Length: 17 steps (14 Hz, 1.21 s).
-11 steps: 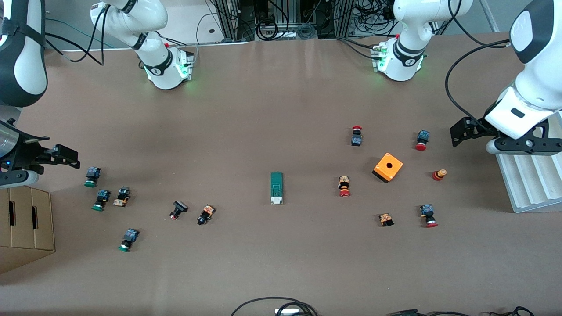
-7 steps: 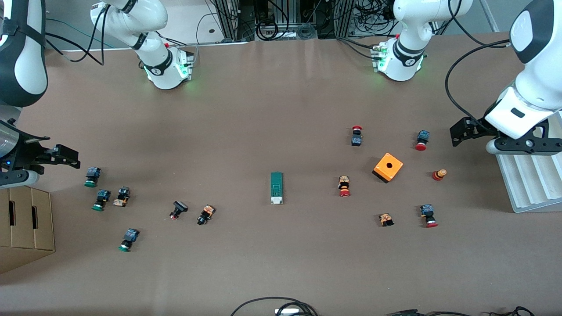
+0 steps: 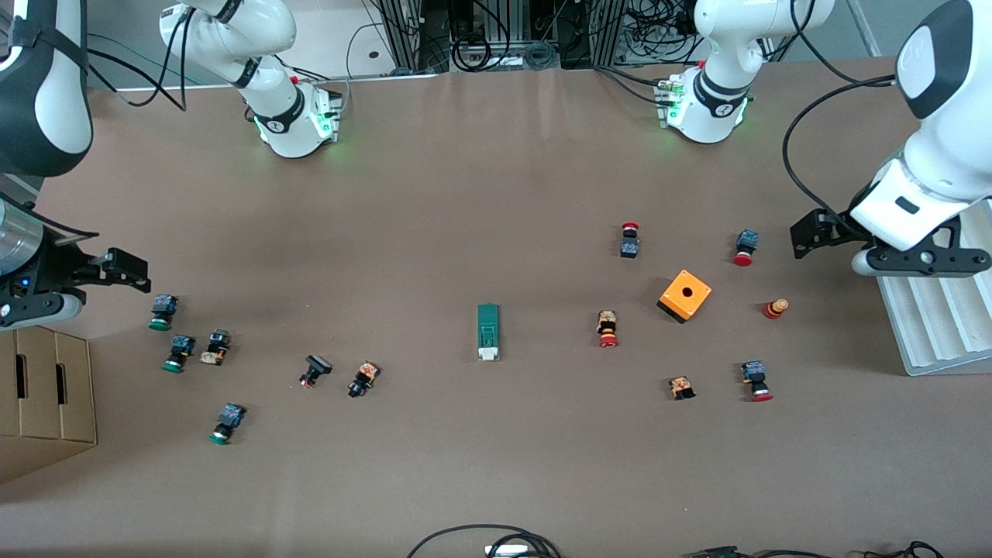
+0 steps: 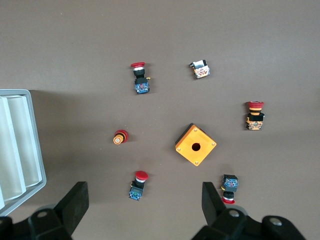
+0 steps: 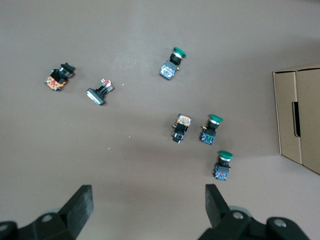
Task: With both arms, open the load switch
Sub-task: 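Move the left gripper toward the green load switch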
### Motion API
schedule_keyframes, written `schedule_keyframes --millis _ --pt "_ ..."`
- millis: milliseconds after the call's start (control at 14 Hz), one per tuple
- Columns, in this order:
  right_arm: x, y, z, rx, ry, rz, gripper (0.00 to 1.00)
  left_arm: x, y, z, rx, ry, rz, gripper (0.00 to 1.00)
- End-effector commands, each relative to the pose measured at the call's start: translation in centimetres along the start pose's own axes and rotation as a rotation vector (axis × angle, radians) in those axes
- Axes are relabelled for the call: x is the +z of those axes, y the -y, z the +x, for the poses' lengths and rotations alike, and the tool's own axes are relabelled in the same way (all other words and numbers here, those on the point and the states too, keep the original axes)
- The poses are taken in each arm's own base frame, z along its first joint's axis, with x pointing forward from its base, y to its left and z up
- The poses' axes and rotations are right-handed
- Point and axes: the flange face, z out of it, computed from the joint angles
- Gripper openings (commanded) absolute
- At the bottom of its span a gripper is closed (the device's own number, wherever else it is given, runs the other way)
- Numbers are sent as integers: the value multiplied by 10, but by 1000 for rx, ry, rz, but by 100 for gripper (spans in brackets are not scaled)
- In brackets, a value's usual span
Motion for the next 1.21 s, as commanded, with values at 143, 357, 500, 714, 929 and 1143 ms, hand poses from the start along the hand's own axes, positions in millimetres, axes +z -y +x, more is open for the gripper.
schedule_keyframes --millis 143,357,500,714,929,1143 --pt "-15 1 -4 5 6 14 100 3 -45 -1 18 22 -22 100" --pt "-18 24 -6 89 39 21 100 5 -94 -3 -32 6 -24 100" --pt "-17 26 -6 171 46 18 100 5 -134 -7 -64 -17 -28 100" --pt "-16 34 -4 140 49 19 100 5 -190 -18 -120 -50 -38 100" --pt "-18 65 0 85 46 20 100 10 -239 -30 -206 -76 -62 100" --pt "-16 72 -2 76 65 40 100 17 -284 -39 -275 -102 -98 100"
